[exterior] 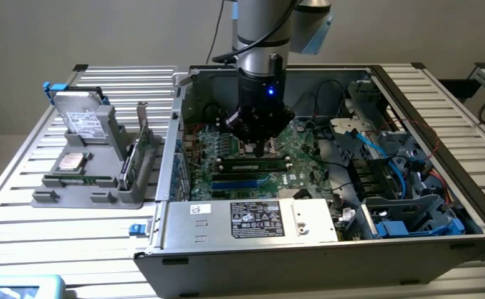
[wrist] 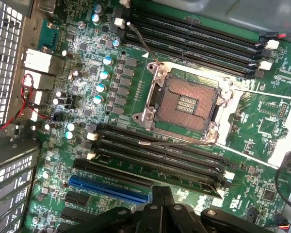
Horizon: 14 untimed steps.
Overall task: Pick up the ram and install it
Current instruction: 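Press down the ram until it locks into place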
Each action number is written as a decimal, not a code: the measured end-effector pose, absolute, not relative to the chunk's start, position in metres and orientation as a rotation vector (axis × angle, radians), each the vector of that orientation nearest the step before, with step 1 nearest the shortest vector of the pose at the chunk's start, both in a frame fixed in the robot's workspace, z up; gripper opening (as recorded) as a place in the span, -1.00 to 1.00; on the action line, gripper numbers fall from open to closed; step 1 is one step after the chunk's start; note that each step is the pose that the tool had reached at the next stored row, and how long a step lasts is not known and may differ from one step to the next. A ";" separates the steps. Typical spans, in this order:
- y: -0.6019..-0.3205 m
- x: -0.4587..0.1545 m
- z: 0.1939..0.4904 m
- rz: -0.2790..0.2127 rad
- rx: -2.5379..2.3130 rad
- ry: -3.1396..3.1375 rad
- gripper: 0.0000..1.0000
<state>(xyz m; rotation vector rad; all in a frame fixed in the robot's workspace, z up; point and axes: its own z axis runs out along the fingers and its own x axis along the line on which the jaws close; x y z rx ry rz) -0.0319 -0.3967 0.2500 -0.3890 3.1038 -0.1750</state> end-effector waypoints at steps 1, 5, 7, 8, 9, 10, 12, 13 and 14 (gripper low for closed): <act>-0.397 -0.032 0.250 -0.175 -0.373 3.106 -0.79; -0.397 -0.032 0.250 -0.177 -0.317 3.112 -0.79; -0.397 -0.032 0.250 -0.177 -0.292 3.114 -0.79; -0.397 -0.032 0.250 -0.177 -0.279 3.116 -0.79; -0.397 -0.032 0.250 -0.177 -0.265 3.117 -0.79; -0.397 -0.032 0.250 -0.178 -0.253 3.118 -0.79; -0.397 -0.032 0.250 -0.178 -0.229 3.120 -0.79; -0.397 -0.032 0.250 -0.179 -0.217 3.120 -0.79; -0.397 -0.032 0.250 -0.180 -0.206 3.121 -0.79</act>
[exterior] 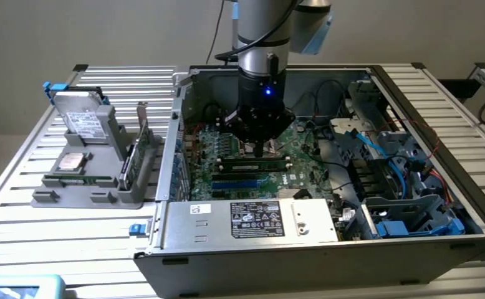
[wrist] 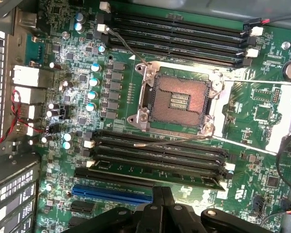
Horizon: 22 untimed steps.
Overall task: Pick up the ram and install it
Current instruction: 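Press down the ram until it locks into place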
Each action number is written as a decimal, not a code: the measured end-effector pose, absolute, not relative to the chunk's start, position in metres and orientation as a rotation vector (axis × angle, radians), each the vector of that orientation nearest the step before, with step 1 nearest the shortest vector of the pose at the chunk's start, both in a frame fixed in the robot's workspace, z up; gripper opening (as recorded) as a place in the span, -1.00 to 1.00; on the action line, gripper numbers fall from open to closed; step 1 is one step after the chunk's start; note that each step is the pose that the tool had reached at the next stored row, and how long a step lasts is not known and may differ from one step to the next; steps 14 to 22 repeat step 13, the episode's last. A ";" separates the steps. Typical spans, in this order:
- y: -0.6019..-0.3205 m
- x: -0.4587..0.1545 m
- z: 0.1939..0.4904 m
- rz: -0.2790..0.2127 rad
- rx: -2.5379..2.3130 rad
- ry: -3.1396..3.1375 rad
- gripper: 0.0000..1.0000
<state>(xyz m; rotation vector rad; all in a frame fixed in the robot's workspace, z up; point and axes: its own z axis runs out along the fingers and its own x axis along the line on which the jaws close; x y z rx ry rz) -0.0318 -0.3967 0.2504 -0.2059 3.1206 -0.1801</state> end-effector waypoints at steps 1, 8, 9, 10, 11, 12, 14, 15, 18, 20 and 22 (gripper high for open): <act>-0.397 -0.032 0.250 -0.181 -0.195 3.120 -0.79; -0.397 -0.032 0.250 -0.186 -0.143 3.123 -0.79; -0.397 -0.032 0.250 -0.186 -0.143 3.123 -0.79; -0.397 -0.032 0.250 -0.186 -0.142 3.123 -0.79; -0.397 -0.032 0.250 -0.186 -0.143 3.123 -0.79; -0.397 -0.032 0.250 -0.186 -0.143 3.123 -0.79; -0.397 -0.032 0.250 -0.186 -0.143 3.123 -0.79; -0.397 -0.032 0.250 -0.186 -0.143 3.123 -0.79; -0.397 -0.032 0.250 -0.186 -0.143 3.123 -0.79; -0.397 -0.032 0.250 -0.186 -0.143 3.123 -0.79; -0.397 -0.032 0.250 -0.186 -0.143 3.123 -0.79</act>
